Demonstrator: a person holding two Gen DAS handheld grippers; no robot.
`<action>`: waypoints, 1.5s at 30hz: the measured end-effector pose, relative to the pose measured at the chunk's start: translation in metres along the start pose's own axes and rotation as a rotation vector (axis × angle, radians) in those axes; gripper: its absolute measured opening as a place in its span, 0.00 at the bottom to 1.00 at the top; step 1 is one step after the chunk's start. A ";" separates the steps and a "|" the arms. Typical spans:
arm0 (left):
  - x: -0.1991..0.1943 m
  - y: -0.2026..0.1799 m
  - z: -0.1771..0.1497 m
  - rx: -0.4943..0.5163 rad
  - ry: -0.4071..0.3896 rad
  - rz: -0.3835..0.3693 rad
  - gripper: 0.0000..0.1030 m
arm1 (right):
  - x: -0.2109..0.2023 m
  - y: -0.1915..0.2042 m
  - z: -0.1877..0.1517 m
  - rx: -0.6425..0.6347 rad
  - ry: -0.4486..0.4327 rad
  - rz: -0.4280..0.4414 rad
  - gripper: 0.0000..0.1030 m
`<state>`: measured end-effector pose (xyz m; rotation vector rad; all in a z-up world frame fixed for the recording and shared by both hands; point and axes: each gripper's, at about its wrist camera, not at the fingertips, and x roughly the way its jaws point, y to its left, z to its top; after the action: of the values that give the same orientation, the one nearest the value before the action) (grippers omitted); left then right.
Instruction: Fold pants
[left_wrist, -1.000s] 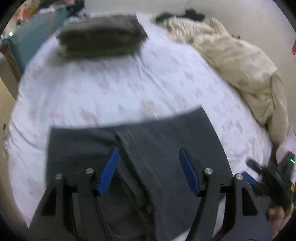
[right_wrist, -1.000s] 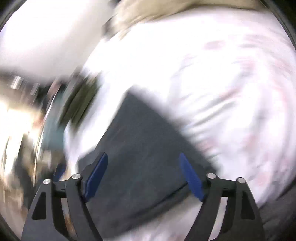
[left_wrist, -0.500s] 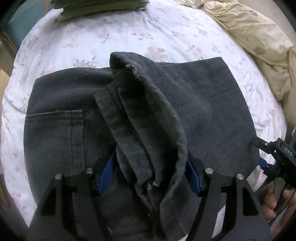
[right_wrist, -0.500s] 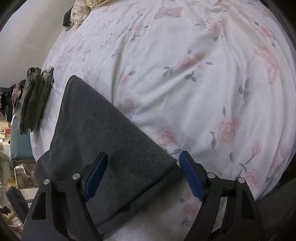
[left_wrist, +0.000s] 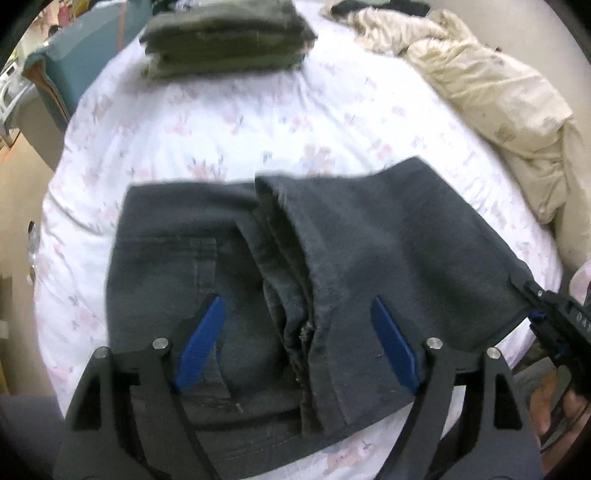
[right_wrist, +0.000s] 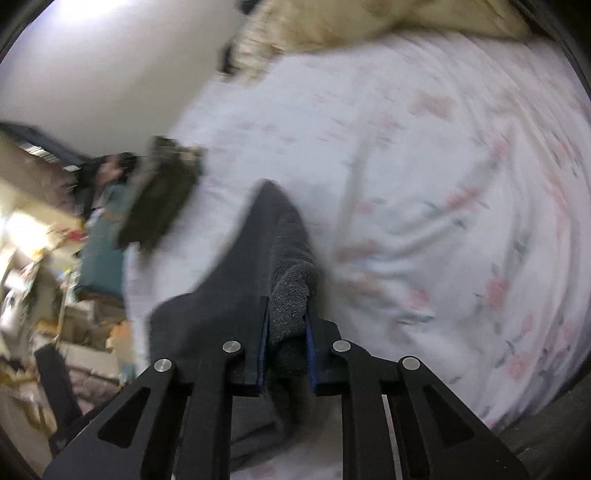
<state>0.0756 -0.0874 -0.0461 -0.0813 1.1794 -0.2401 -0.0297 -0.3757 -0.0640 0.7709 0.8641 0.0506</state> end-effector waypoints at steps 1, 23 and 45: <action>-0.007 0.000 0.003 -0.002 -0.010 -0.002 0.78 | -0.003 0.013 -0.002 -0.054 -0.007 0.025 0.16; -0.001 -0.025 0.054 -0.056 0.145 -0.211 0.09 | 0.013 0.147 -0.072 -0.610 0.136 0.292 0.15; -0.036 0.120 0.012 0.023 0.134 -0.149 0.07 | 0.115 0.189 -0.069 -0.666 0.339 0.054 0.20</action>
<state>0.0906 0.0363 -0.0317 -0.1350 1.3049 -0.3950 0.0473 -0.1572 -0.0497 0.1562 1.0640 0.5039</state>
